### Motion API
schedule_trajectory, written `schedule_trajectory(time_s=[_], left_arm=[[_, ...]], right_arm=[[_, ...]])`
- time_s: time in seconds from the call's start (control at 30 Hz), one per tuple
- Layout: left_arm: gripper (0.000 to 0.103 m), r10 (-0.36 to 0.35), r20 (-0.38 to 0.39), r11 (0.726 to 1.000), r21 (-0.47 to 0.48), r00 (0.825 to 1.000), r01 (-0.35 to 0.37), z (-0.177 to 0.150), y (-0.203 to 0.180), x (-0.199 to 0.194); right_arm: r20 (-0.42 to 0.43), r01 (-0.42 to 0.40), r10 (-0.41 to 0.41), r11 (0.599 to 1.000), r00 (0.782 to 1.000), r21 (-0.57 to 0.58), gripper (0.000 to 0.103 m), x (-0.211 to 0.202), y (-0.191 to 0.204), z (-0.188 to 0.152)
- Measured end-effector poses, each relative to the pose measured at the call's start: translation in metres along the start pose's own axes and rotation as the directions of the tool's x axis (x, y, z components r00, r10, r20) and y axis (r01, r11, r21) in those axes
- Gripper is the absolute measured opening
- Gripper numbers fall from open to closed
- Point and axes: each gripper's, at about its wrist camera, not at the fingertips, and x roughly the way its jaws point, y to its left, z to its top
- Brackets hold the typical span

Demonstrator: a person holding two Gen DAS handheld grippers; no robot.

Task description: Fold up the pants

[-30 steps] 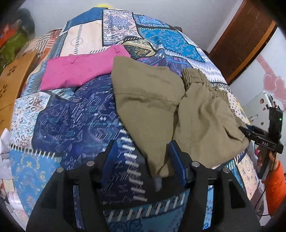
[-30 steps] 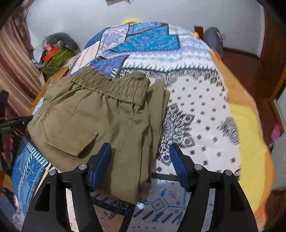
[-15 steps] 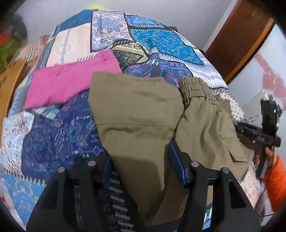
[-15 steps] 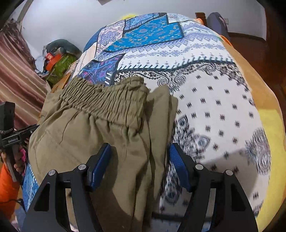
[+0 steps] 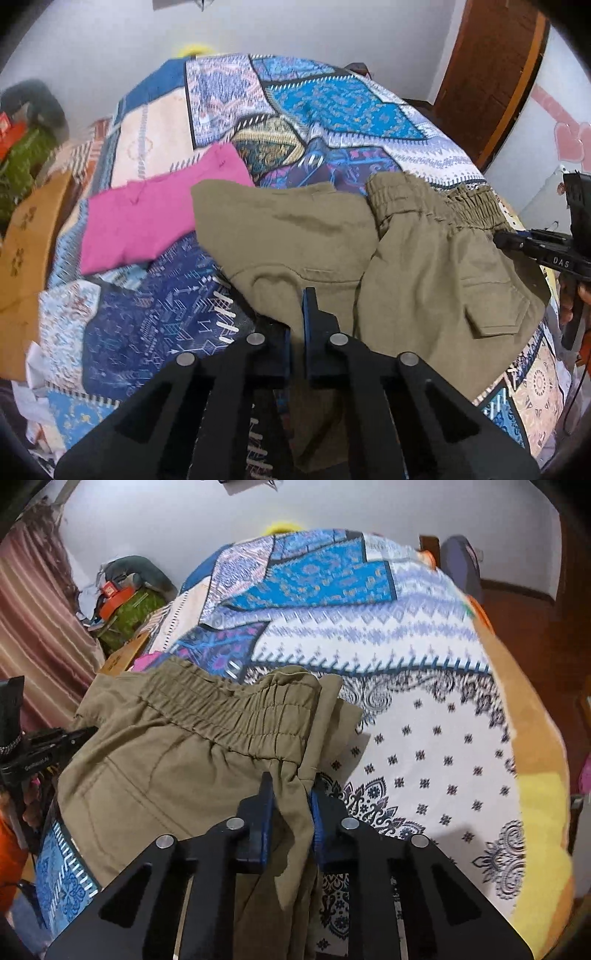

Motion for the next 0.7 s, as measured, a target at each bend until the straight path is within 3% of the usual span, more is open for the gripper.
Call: schedule_trajectory(time_s=[0.37, 0.7], left_arm=[[0.004, 0.031, 0.116, 0.998, 0.045, 0.993, -0.036, 0.018, -0.010, -0.065], [0.004, 0.094, 0.236, 0.995, -0.011, 0.967, -0.094, 0.041, 0.030, -0.126]], right_arm=[[0.112, -0.003, 0.011, 0.997, 0.994, -0.077, 0.013, -0.049, 0.036, 0.021], [0.221, -0.011, 0.048, 0.987, 0.974, -0.163, 0.013, -0.077, 0.085, 0.068]])
